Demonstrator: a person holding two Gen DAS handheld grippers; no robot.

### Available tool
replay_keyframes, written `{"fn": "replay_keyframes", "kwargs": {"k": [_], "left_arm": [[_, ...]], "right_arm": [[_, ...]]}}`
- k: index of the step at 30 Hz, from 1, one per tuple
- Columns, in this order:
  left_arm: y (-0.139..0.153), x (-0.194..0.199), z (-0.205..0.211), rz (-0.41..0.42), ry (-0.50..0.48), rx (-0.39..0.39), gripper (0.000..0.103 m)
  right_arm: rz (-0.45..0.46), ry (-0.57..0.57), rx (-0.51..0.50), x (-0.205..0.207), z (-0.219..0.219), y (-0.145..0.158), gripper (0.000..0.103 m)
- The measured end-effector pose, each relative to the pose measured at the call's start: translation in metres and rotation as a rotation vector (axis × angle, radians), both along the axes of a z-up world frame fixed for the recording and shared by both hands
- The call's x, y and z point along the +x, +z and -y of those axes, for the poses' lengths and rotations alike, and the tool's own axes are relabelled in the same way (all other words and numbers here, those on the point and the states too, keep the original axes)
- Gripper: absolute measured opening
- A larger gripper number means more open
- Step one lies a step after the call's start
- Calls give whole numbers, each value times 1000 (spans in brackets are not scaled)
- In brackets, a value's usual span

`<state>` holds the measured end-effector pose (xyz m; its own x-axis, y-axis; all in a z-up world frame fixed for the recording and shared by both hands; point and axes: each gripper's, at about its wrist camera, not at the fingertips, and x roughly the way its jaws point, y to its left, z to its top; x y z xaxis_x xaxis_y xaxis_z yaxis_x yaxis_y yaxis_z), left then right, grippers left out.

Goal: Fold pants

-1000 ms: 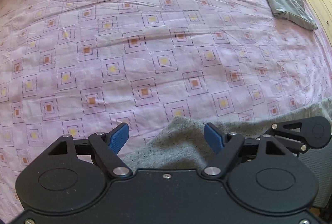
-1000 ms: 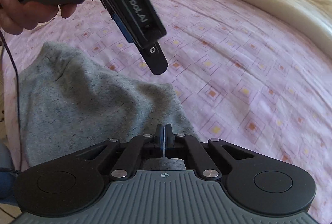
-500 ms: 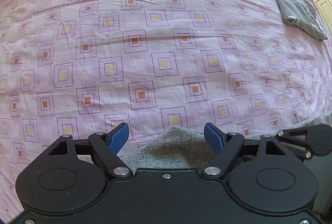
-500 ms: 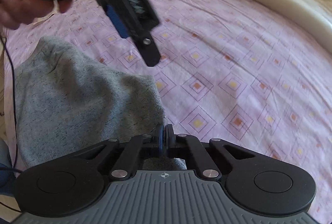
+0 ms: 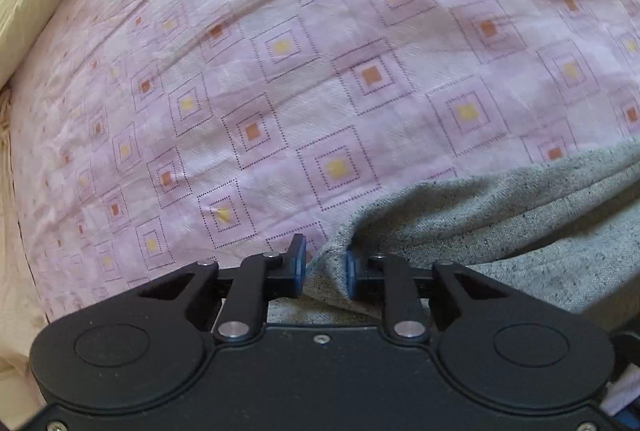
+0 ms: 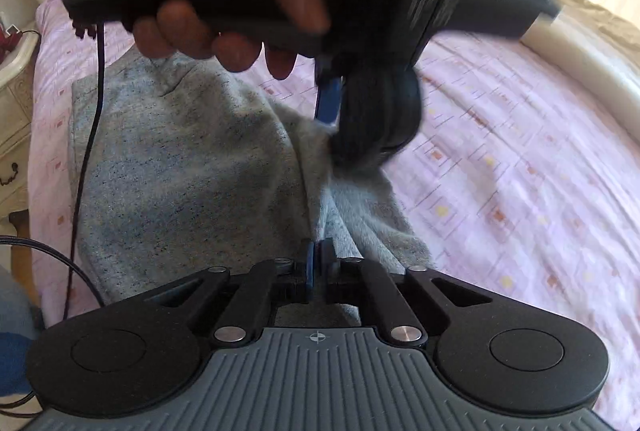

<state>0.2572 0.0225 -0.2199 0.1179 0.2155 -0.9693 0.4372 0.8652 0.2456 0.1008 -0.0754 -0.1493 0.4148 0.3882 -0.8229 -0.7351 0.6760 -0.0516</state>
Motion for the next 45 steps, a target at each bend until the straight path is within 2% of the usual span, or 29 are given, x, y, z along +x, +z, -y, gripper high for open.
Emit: {"fn": "replay_keyframes", "kwargs": {"k": [3, 8, 10, 12, 15, 17, 19, 21, 24, 28, 30, 32, 34, 36, 37, 39, 40, 41, 42, 44, 45], "left_arm": [[-6, 13, -10, -30, 107, -27, 30], [-1, 9, -12, 1, 105, -27, 31], [0, 8, -18, 4, 127, -39, 33], [2, 8, -23, 3, 152, -58, 34], [1, 15, -30, -10, 224, -100, 34], [-2, 20, -38, -29, 288, -135, 35], [-4, 26, -47, -54, 355, -167, 35], [-5, 30, -50, -70, 380, -180, 35], [-7, 34, -53, -87, 386, -192, 35], [-7, 44, -63, -116, 440, -229, 35], [-7, 50, -72, -125, 489, -263, 35], [-6, 54, -78, -129, 532, -291, 35], [-5, 55, -82, -115, 530, -304, 35], [-4, 52, -77, -102, 492, -290, 35], [-4, 51, -74, -97, 474, -282, 35], [-1, 48, -67, -91, 465, -278, 35], [0, 49, -69, -85, 480, -293, 35], [3, 50, -71, -64, 499, -320, 35], [7, 51, -72, -30, 511, -341, 35], [15, 59, -74, 52, 510, -291, 33], [19, 63, -74, 77, 501, -256, 33]], "right_arm": [[10, -32, 6, 4, 19, 8, 7], [77, -208, 108, 22, 87, 28, 7], [35, -244, 112, 45, 106, 24, 7], [-44, -206, 104, 69, 111, 13, 7], [-160, -53, 61, 86, 94, -9, 7], [-267, 49, 47, 75, 77, -22, 7], [-286, 142, 30, 58, 64, -27, 7], [-301, 176, 25, 46, 54, -31, 7], [-280, 162, 22, 44, 41, -37, 7], [-204, 69, 25, 70, 29, -38, 7], [-178, -5, -8, 85, 28, -44, 0], [-147, -51, -4, 91, 30, -41, 2], [-90, -82, 3, 88, 30, -30, 7], [-129, -60, 112, 85, 34, -18, 8], [-161, -27, 129, 85, 28, -18, 8], [-172, 29, 47, 84, 14, -30, 7], [-171, 32, -13, 86, 7, -40, 6], [-161, 16, -23, 87, 6, -47, 4], [-129, -20, 3, 86, 11, -43, 5], [-1, -147, -78, 87, 8, -35, 8], [37, -191, -47, 86, 12, -26, 8]]}}
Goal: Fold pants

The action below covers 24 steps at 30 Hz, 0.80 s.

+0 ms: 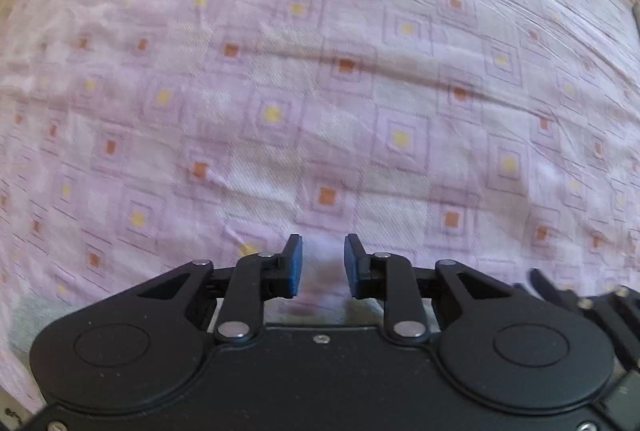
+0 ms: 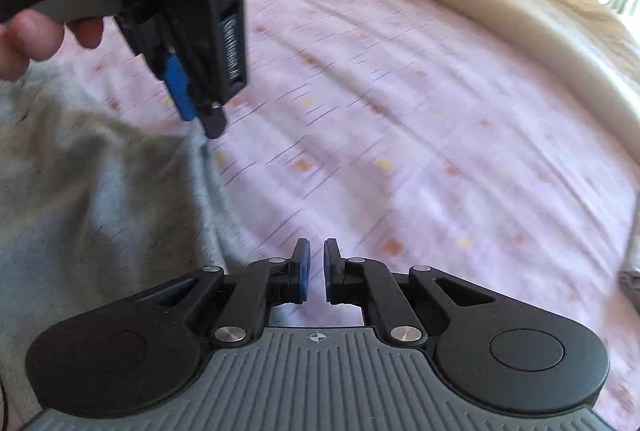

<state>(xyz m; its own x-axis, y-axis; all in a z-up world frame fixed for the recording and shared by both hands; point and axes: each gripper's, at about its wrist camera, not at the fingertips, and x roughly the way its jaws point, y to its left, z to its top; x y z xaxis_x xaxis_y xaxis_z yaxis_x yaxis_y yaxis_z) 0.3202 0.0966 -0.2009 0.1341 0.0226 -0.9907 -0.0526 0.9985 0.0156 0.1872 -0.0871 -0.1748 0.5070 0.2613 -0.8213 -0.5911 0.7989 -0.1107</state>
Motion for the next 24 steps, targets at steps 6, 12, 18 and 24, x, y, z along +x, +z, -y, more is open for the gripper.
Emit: {"fn": "replay_keyframes", "kwargs": {"k": [6, 12, 18, 24], "left_arm": [[35, -2, -4, 94, -58, 9, 37], [50, -38, 2, 146, -121, -12, 48], [35, -71, 28, 98, -241, -73, 49], [-14, -69, 48, 42, -313, 58, 58]], "right_arm": [[-12, 75, 254, -39, 8, 45, 8], [-105, 98, 43, -35, -27, 1, 7], [-72, -191, 134, -21, 5, 17, 8], [-15, -366, 194, -66, 63, 49, 9]]}}
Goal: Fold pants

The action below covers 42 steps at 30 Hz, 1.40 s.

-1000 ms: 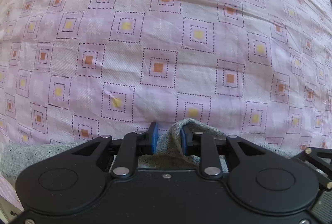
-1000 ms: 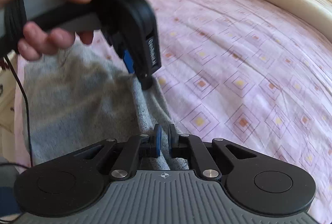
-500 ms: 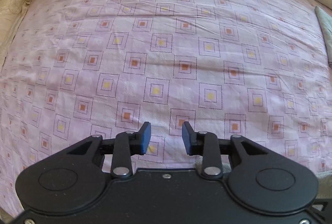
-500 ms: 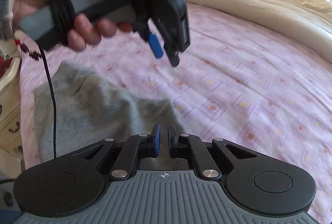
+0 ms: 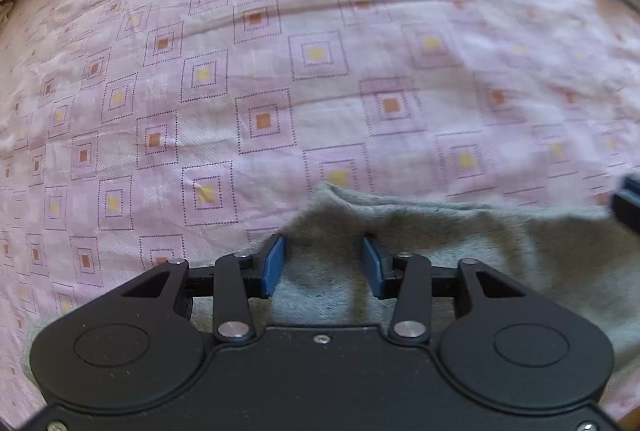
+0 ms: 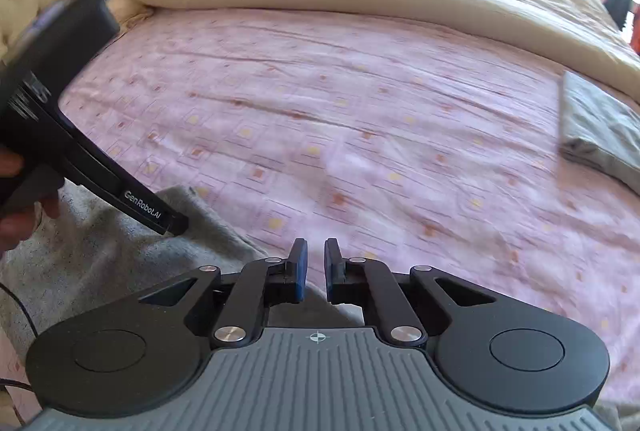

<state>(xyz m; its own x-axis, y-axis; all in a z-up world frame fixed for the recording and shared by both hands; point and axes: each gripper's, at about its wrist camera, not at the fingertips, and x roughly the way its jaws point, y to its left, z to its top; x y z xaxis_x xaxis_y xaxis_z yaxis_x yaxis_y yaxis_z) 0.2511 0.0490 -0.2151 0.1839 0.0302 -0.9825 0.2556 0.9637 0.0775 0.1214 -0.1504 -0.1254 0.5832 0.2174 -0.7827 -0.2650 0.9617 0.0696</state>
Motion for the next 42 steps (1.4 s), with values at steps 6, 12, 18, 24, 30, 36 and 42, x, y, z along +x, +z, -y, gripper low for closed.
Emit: {"fn": "replay_keyframes", "kwargs": {"k": [6, 12, 18, 24, 30, 36, 42], "left_arm": [[0, 6, -5, 23, 48, 23, 75], [40, -24, 13, 135, 66, 41, 68], [51, -79, 56, 122, 30, -12, 68], [24, -140, 102, 48, -65, 10, 68], [-2, -155, 116, 14, -23, 47, 75], [-12, -146, 96, -20, 121, 48, 103], [-11, -141, 95, -34, 129, 56, 103]], "right_arm": [[17, -336, -65, -53, 103, 8, 19], [-41, -520, -214, -89, 217, -10, 23], [-97, -574, -276, -97, 291, -48, 23], [-109, -488, -249, -88, 334, -60, 25], [-173, -446, -190, -74, 360, -74, 32], [-189, -461, -60, -76, 373, -80, 32], [-211, -439, 45, -83, 373, -75, 13]]}}
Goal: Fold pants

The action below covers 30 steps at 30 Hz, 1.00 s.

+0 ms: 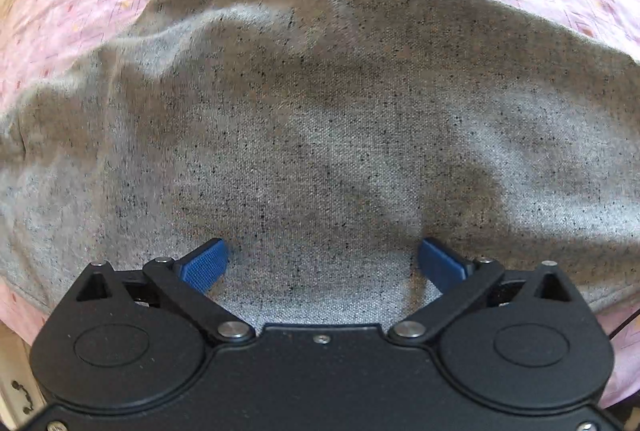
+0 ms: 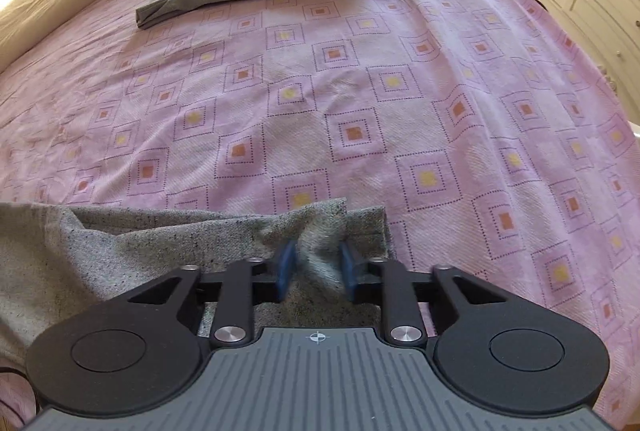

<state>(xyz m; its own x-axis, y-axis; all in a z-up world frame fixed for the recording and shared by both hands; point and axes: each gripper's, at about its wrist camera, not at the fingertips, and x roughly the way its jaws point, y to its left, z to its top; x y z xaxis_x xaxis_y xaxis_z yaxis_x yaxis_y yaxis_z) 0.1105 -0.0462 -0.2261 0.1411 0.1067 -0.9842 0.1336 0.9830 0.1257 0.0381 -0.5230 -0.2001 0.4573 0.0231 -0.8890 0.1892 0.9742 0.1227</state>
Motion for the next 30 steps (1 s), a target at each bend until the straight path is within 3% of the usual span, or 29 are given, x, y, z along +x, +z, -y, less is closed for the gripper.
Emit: {"fn": "replay_keyframes", "kwargs": {"k": [1, 4, 5, 6, 8, 12, 14, 17, 23, 28, 30], "left_arm": [[0, 0, 4, 10, -17, 15, 103], [2, -3, 15, 38, -72, 59, 103], [3, -3, 17, 45, -84, 70, 103], [3, -4, 19, 53, -95, 80, 103], [4, -5, 22, 64, -110, 91, 103], [5, -9, 22, 80, -113, 80, 103], [7, -12, 21, 59, -88, 68, 103], [9, -11, 12, 45, -78, 41, 100], [23, -40, 5, 74, -211, 6, 97], [14, -57, -14, 31, -273, -3, 102], [10, -59, -30, -26, -259, -40, 102]], "right_arm": [[13, 7, -4, -3, -3, 2, 12], [65, -43, -153, -12, -9, 14, 11], [64, -79, -158, -13, -4, 12, 11], [35, -104, -169, -12, 0, 7, 3], [3, -95, -176, -12, 5, -2, 5], [106, -159, -161, -25, 13, 17, 9], [165, -118, -153, -35, 6, 32, 9], [180, -36, -107, -46, -16, 42, 9], [161, 134, -25, -63, -95, 44, 9], [112, 260, -49, -59, -158, 28, 9], [19, 278, -72, -61, -170, 12, 9]]}}
